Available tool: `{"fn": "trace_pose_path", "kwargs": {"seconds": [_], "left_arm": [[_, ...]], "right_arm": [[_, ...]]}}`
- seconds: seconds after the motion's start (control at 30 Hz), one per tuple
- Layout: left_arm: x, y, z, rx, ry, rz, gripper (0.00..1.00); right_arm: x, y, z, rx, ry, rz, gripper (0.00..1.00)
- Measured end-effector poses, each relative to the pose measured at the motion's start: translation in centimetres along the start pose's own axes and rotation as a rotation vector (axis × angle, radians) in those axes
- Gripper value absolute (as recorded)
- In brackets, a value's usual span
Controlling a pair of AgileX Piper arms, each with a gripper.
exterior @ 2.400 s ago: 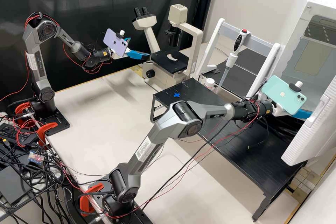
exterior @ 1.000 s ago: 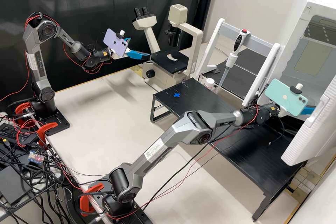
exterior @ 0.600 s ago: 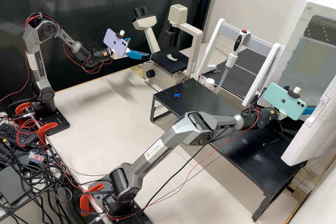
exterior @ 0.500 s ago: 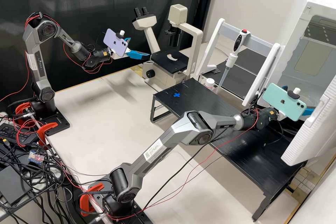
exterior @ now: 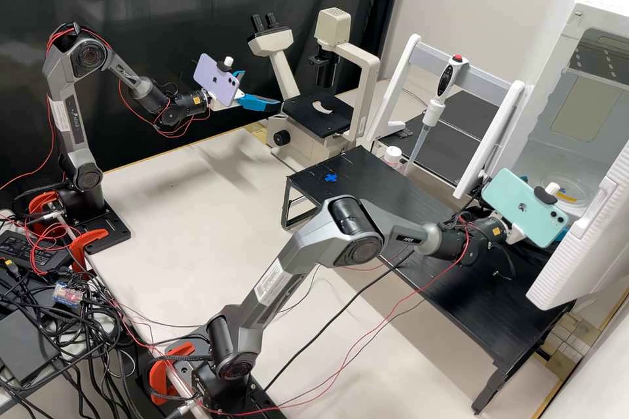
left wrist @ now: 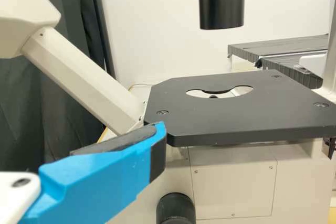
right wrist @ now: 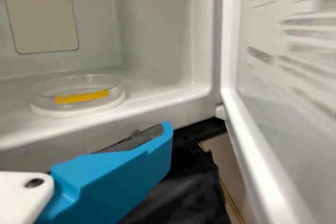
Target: Move the petri dish to the incubator
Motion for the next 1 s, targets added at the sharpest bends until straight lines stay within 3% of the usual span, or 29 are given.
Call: {"fn": "trace_pose_path", "kwargs": {"seconds": [0.17,0.33,0.6,0.77,1.0], "left_arm": [[0.0,0.0,0.0,0.0,0.0,0.0,1.0],[0.0,0.0,0.0,0.0,0.0,0.0,1.0],[0.0,0.0,0.0,0.0,0.0,0.0,1.0],[0.0,0.0,0.0,0.0,0.0,0.0,1.0],[0.0,0.0,0.0,0.0,0.0,0.0,1.0]], "right_arm": [[-3.9,0.7,0.5,-0.031,0.014,0.026,1.0],[-8.2,0.6,0.3,-0.024,0.076,0.069,1.0],[-15.9,-1.9,-0.7,-0.021,0.161,0.084,1.0],[-20.7,-3.9,-2.0,-0.003,0.181,0.082,1.0],[-26.0,-6.7,-4.2,0.034,0.261,0.004,1.0]]}}
